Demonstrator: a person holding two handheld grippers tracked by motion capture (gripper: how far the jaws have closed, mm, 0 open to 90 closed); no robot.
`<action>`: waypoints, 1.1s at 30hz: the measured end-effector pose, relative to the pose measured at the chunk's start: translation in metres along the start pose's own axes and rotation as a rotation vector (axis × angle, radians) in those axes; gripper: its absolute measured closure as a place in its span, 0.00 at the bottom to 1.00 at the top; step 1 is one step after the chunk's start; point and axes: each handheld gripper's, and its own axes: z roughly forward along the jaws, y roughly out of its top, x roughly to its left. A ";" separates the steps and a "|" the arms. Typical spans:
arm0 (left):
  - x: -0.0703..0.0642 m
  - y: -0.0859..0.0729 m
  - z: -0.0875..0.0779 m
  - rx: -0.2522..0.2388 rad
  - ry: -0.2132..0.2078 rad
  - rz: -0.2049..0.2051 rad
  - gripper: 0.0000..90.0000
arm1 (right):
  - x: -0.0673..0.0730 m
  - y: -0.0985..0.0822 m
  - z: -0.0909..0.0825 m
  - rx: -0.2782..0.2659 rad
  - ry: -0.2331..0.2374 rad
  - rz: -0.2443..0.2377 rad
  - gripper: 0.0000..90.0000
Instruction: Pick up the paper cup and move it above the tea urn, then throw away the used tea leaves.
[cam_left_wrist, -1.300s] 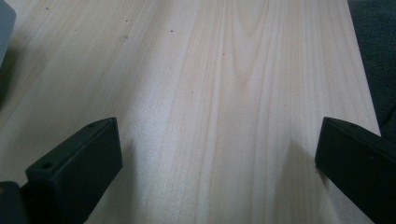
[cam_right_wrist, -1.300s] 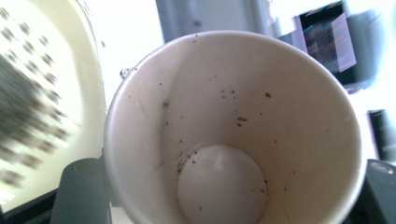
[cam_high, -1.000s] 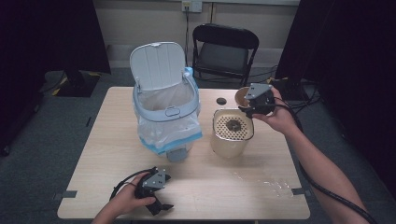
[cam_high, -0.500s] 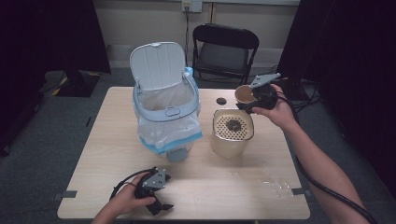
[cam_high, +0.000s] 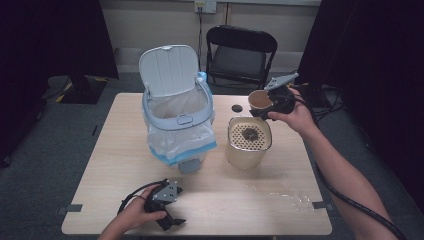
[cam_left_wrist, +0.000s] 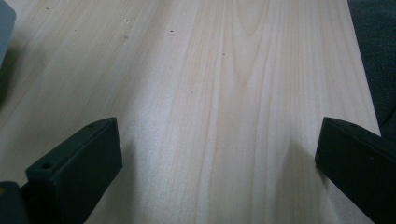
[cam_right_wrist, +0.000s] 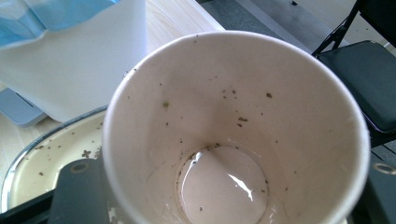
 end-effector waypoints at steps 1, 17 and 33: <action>0.000 0.000 0.000 0.000 0.000 0.000 0.00 | 0.000 0.000 0.000 0.000 0.000 0.000 0.31; 0.000 0.000 0.000 0.002 -0.003 -0.003 0.00 | 0.005 0.019 -0.005 0.002 0.057 0.031 0.30; 0.000 0.000 0.000 0.007 -0.002 -0.002 0.00 | 0.010 0.045 -0.013 -0.004 0.094 0.018 0.30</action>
